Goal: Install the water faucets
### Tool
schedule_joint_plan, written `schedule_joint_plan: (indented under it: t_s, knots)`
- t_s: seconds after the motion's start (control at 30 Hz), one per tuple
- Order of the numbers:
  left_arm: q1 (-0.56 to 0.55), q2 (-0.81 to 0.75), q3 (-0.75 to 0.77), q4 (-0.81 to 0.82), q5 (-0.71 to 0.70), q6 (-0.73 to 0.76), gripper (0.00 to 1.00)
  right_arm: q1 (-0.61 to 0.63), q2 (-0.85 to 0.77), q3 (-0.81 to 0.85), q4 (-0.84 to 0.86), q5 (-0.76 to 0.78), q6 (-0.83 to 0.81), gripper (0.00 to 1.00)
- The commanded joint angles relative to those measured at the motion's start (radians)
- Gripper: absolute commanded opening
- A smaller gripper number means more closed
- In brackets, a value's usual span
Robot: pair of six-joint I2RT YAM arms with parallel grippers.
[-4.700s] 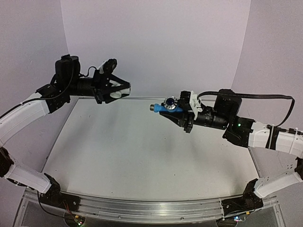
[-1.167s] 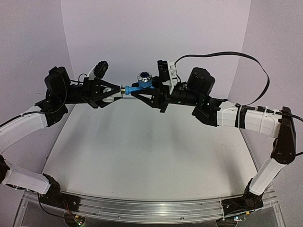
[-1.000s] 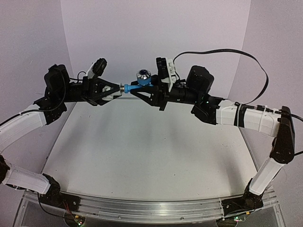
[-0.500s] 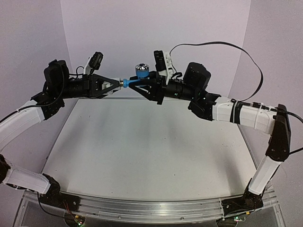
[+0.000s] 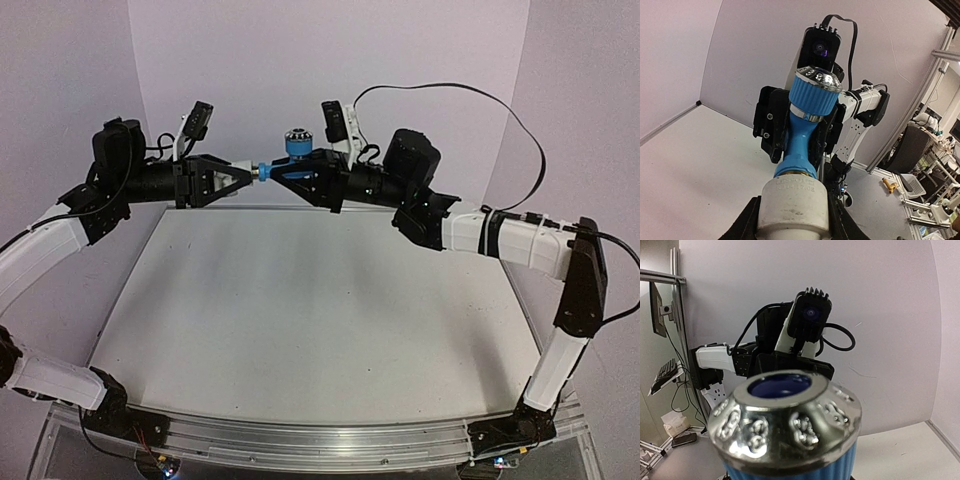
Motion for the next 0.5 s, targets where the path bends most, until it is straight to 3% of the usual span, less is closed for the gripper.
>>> schedule_joint_plan:
  t_s: [0.0,0.47]
  knots:
    - [-0.072,0.059,0.034,-0.033,-0.023,0.233,0.0,0.093,0.071,0.065,-0.024,-0.054,0.114,0.0]
    - [-0.108,0.057,0.022,-0.039,-0.07,0.646,0.0,0.094,0.112,0.126,-0.029,-0.093,0.304,0.0]
